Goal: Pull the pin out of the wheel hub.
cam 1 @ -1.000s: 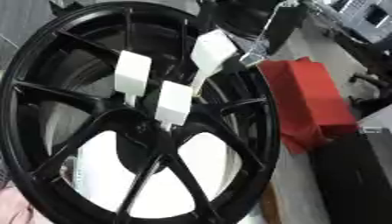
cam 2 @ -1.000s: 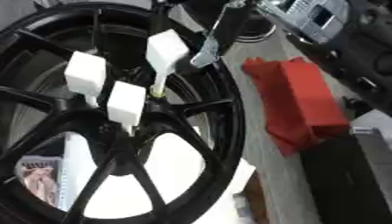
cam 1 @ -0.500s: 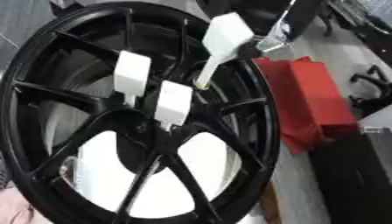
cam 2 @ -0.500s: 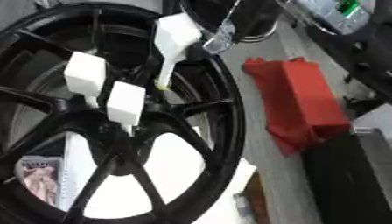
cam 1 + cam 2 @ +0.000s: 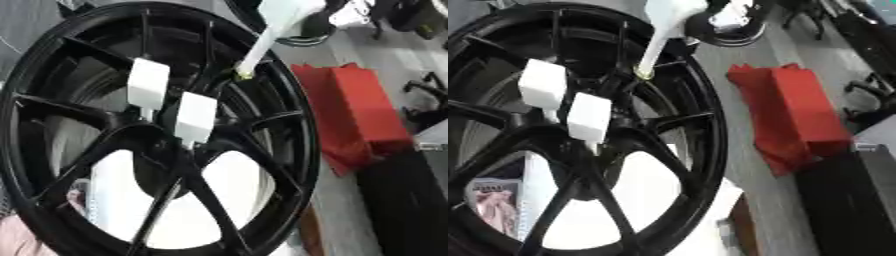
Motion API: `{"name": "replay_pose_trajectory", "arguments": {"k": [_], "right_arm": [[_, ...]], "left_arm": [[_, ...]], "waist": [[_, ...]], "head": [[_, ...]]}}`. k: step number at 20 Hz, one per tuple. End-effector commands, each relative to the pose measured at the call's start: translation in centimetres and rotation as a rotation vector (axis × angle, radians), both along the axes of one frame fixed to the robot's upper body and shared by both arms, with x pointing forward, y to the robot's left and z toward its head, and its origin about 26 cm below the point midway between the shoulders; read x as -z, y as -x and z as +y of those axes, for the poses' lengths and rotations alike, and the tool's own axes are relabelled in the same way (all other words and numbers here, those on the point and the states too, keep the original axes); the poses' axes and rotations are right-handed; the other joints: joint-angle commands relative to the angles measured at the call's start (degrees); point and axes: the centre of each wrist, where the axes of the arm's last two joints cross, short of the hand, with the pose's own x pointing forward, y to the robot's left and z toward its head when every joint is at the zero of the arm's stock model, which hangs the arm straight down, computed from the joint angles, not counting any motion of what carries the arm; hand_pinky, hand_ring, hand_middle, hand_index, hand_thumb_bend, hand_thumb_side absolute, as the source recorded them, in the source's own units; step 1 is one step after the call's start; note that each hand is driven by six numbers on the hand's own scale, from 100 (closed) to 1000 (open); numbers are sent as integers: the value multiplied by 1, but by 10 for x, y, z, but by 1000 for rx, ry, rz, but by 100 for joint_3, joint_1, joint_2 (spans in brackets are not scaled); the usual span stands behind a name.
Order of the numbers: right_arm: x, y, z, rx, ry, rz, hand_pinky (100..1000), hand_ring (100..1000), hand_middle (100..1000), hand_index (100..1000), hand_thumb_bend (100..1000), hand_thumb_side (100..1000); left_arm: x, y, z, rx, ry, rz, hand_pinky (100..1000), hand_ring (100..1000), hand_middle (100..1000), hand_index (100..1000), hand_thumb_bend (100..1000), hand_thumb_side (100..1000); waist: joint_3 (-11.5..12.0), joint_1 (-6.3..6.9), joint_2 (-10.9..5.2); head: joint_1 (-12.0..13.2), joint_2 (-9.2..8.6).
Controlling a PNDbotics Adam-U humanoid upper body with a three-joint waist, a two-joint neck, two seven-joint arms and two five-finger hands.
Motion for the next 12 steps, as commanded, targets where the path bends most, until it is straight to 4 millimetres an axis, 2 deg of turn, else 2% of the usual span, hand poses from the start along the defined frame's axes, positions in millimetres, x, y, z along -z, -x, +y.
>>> {"name": "replay_pose_trajectory", "arguments": {"k": [1, 6, 12], "right_arm": [[-23, 18, -24, 77, -38, -59, 811, 602, 337, 462, 393, 100], [-17, 26, -67, 224, -120, -41, 815, 601, 334, 461, 386, 100], [8, 34, -120, 375, -271, 15, 826, 597, 326, 454, 361, 100]], "left_arm": [[-9, 3, 4, -14, -25, -29, 909, 480, 581, 759, 100, 734], [-9, 3, 5, -22, -22, -36, 910, 480, 581, 759, 100, 734], [-9, 4, 6, -38, -14, -48, 910, 480, 581, 759, 100, 731]], "waist": [[-26, 85, -128], [-65, 118, -92], [-134, 169, -25]], "head": [[57, -11], [113, -32], [253, -101]]}}
